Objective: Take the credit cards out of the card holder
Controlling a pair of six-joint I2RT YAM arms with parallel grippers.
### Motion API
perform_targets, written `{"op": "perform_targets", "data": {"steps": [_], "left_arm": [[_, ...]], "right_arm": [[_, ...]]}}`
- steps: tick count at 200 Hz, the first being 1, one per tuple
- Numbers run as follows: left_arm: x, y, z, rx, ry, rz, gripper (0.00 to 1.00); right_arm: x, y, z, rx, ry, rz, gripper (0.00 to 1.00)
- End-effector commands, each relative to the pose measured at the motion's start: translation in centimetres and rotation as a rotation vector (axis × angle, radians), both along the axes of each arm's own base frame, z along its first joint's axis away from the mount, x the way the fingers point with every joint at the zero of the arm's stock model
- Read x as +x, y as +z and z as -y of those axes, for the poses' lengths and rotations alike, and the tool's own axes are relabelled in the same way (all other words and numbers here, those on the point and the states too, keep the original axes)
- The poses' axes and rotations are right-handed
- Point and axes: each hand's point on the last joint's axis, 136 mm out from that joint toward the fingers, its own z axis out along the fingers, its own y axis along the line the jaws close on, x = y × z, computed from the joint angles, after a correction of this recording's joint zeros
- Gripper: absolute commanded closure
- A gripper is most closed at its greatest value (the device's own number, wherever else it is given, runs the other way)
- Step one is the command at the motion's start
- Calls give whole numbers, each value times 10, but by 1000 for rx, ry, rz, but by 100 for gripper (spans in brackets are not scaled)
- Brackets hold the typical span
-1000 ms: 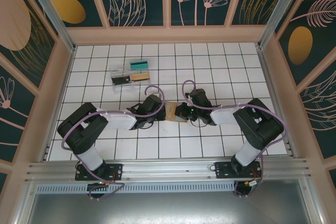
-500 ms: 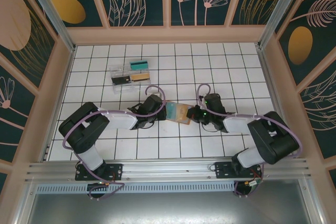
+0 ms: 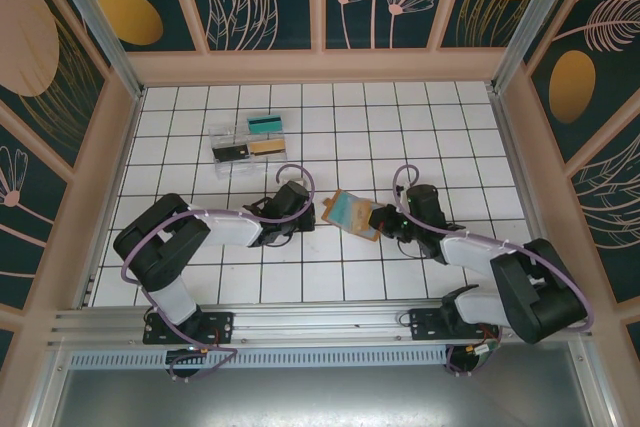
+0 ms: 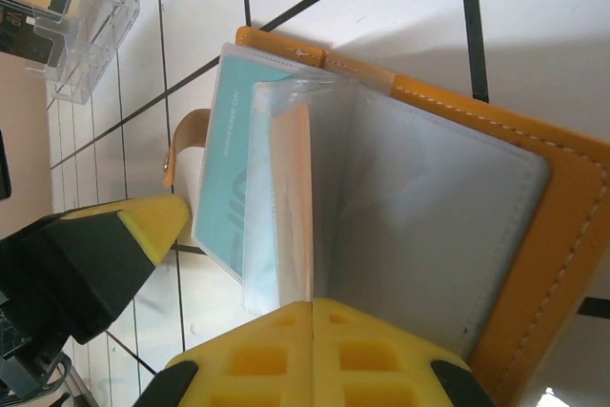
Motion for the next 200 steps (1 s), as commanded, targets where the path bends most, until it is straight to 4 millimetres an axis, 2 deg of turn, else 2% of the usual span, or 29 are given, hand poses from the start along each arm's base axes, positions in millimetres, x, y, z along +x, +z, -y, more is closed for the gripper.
{"op": "perform_targets", "data": {"steps": [1,22,37,53,103,107,124,131,135,154,178,200], "left_arm": [[-1,11,-1,-6,0,-2,95],[3,26,4,-23,-16,27,89],[6,37,11,-44,-36,48,83],[10,47,20,-66,-63,66,78],[24,66,52,-112,-158,102,66],[25,56,54,-99,-162,87,65],[32,56,64,-94,-182,94,62],[31,48,62,-75,-186,81,61],[38,56,69,-85,-187,99,61],[44,50,69,-60,-174,100,61],[45,47,60,-35,-138,104,61],[44,56,49,-19,-102,127,61]], "right_arm": [[0,-7,1,-8,-3,-5,93],[-2,-13,4,-31,-10,-16,86],[-3,-16,9,-54,-26,-21,72],[-4,-16,15,-84,-48,-20,64],[-8,-8,44,-209,-160,3,57],[-8,-8,46,-216,-166,3,57],[-12,-12,48,-224,-167,-6,57],[-13,-14,47,-217,-160,-8,58],[-13,-15,45,-213,-153,-9,60],[-9,-16,36,-184,-117,-5,66],[1,-23,28,-198,-88,-13,85],[12,-26,16,-200,-44,-5,96]]}}
